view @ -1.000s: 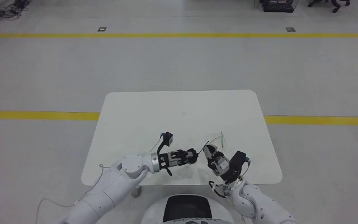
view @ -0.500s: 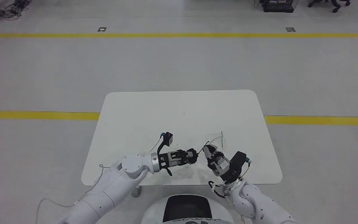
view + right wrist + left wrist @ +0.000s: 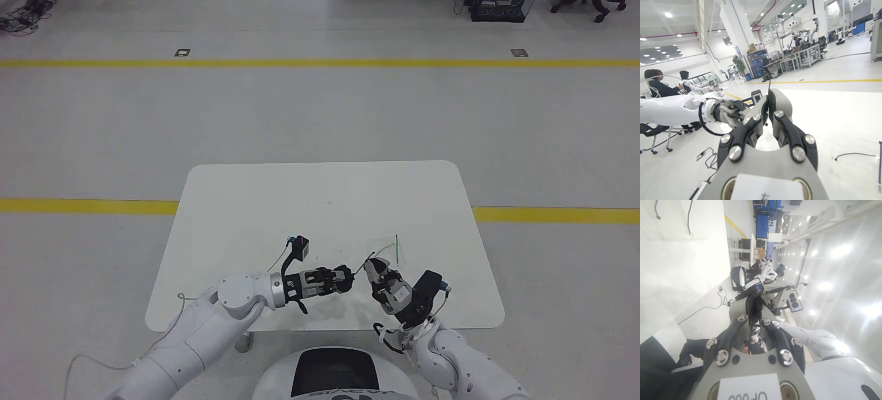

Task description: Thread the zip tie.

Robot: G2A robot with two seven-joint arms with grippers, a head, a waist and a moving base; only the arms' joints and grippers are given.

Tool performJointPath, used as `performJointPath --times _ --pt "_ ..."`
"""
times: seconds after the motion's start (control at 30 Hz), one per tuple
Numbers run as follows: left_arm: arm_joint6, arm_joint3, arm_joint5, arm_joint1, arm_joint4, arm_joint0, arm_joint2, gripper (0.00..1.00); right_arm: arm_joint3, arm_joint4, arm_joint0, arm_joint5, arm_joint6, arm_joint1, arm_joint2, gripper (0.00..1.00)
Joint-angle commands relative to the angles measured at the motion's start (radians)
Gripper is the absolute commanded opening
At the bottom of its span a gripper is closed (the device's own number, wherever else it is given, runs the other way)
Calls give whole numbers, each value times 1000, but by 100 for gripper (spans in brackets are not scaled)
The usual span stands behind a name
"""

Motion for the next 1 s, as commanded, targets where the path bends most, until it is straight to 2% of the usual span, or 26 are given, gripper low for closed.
performJointPath --times 0.0,0.97 --pt "0 0 0 0 0 0 0 0 2 1 1 0 0 0 -1 0" --pt "0 0 0 0 0 0 0 0 12 -4 8 0 2 -2 -10 0"
